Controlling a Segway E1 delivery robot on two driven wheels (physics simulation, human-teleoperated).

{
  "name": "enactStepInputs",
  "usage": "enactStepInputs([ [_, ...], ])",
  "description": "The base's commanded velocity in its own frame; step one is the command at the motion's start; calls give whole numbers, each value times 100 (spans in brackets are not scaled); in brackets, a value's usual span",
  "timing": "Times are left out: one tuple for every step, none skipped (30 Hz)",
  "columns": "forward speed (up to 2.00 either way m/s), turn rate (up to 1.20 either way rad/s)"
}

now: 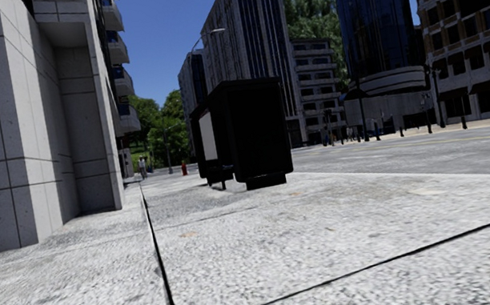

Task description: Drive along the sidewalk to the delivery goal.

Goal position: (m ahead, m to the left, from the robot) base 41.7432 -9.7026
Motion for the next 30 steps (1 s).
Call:
enactStepInputs([
  [200, 40],
  [200, 40],
  [200, 40],
  [200, 40],
  [200, 40],
  [200, 40],
  [200, 40],
  [200, 40],
  [200, 40],
  [200, 40],
  [200, 40],
  [200, 40],
  [200, 40],
  [200, 40],
  [200, 40],
  [200, 40],
  [200, 40],
  [200, 40],
  [200, 40],
  [200, 40],
  [200, 40],
  [200, 40],
  [200, 40],
  [200, 40],
  [200, 40],
  [200, 40],
  [200, 40],
  [200, 40],
  [200, 40],
  [200, 40],
])
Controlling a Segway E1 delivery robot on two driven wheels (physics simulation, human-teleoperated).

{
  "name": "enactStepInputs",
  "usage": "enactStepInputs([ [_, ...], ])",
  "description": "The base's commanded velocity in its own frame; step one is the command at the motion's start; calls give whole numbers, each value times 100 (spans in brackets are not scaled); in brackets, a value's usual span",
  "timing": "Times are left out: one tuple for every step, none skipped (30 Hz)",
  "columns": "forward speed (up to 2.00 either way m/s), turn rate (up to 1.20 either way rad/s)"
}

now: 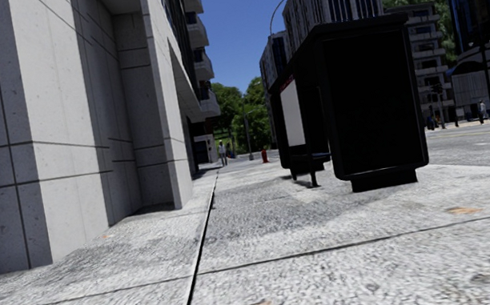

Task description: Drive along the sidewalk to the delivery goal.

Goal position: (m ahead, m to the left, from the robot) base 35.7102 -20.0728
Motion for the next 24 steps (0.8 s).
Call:
enactStepInputs([
  [200, 40],
  [200, 40],
  [200, 40],
  [200, 40],
  [200, 38],
  [200, 25],
  [200, 0],
  [200, 0],
  [200, 0],
  [200, 0],
  [200, 0],
  [200, 0],
  [200, 0],
  [200, 0],
  [200, 0],
  [200, 0],
  [200, 0],
  [200, 0],
  [200, 0],
  [200, 0],
  [200, 0],
  [200, 0],
  [200, 0],
  [200, 0],
])
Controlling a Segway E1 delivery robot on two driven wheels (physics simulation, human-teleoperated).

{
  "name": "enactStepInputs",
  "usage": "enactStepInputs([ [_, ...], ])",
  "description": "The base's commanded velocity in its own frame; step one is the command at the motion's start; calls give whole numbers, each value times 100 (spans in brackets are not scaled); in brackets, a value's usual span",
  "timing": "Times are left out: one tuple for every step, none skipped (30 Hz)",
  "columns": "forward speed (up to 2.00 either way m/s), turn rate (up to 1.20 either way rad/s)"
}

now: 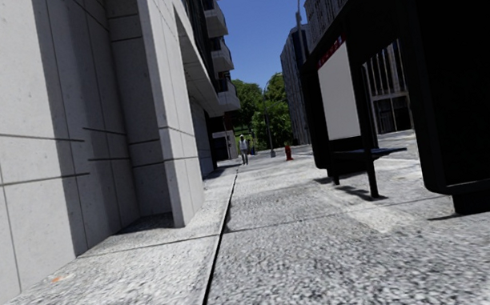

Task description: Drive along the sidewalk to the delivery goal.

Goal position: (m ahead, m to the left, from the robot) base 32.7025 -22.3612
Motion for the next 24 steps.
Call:
enactStepInputs([
  [200, 0],
  [200, 0],
  [200, 0],
  [200, 0],
  [200, 0],
  [200, 0],
  [200, 0],
  [200, 0],
  [200, 0],
  [200, 0],
  [200, 0],
  [200, 0],
  [200, 0],
  [200, 0],
  [200, 0],
  [200, 0],
  [200, 0],
  [200, 0],
  [200, 0],
  [200, 0],
  [200, 0],
  [200, 0],
  [200, 0],
  [200, 0],
])
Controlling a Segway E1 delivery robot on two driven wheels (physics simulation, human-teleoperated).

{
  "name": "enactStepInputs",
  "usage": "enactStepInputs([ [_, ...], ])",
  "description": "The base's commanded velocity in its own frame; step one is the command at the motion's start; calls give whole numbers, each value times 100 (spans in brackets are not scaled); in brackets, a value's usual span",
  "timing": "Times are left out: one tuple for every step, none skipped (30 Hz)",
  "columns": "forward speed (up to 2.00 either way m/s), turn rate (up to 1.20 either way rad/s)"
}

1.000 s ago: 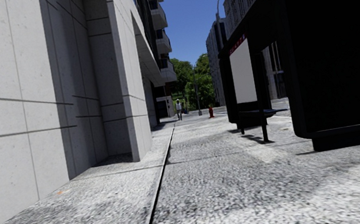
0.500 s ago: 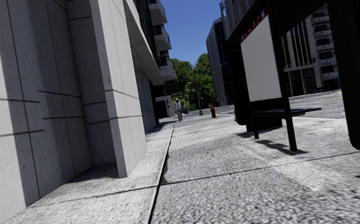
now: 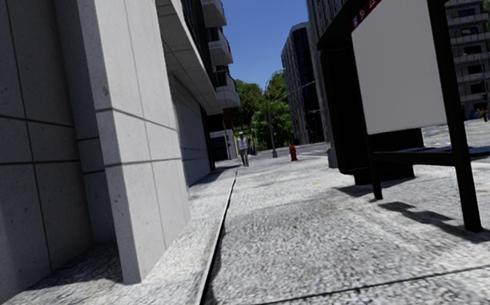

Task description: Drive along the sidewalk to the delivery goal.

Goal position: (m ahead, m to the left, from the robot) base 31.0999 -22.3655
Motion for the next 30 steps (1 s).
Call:
enactStepInputs([
  [200, 0],
  [200, 0],
  [200, 0],
  [200, 0],
  [200, 0],
  [200, 0],
  [200, 0],
  [200, 0],
  [199, 0],
  [200, 0],
  [200, 0],
  [200, 0],
  [200, 0],
  [200, 0],
  [200, 0],
  [200, 0],
  [200, 0],
  [200, 0],
  [200, 0],
  [200, 0],
  [200, 0],
  [200, 0],
  [200, 0],
  [200, 0],
  [200, 0],
  [200, 0],
  [200, 0],
  [200, 0],
  [200, 0],
  [200, 0],
])
